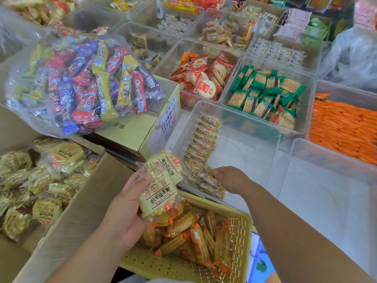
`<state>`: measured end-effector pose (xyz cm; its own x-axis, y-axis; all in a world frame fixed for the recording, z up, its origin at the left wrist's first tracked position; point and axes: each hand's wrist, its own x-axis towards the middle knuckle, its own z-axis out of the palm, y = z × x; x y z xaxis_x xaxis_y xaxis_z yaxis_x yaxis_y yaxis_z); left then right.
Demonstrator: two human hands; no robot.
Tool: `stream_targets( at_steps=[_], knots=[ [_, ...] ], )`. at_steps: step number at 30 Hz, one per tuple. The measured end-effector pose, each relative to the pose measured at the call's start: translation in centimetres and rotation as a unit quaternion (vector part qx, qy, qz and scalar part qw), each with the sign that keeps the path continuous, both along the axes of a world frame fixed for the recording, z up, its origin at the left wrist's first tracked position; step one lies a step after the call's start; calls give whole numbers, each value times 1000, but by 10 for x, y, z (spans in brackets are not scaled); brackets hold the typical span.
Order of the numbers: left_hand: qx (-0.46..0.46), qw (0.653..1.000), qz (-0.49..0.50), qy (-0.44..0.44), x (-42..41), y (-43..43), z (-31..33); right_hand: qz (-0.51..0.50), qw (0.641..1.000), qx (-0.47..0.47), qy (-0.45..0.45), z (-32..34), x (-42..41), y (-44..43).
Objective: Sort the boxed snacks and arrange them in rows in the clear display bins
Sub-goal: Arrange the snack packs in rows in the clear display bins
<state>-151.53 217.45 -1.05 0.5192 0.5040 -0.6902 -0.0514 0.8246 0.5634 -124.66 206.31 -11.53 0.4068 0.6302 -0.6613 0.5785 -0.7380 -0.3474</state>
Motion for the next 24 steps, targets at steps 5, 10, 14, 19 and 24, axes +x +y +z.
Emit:
stream_targets(
  at_steps=[5,10,14,19,24],
  knots=[
    [-7,1000,5,6,-3,-1,-2,-4,999,0,52,-5,-8,-2],
    [-4,1000,6,17,-6,-4,-2,-41,995,43,76,-5,-15,-8],
    [2,1000,0,20,-7,-4,-2,-75,987,-1,141,-1,-13,-10],
    [1,1000,1,16,-11,-5,-3,-25,991,-22,131,2,-11,-6],
    [1,1000,7,20,-13,-4,-5,-3,991,1,130,0,-11,-9]
  ],
)
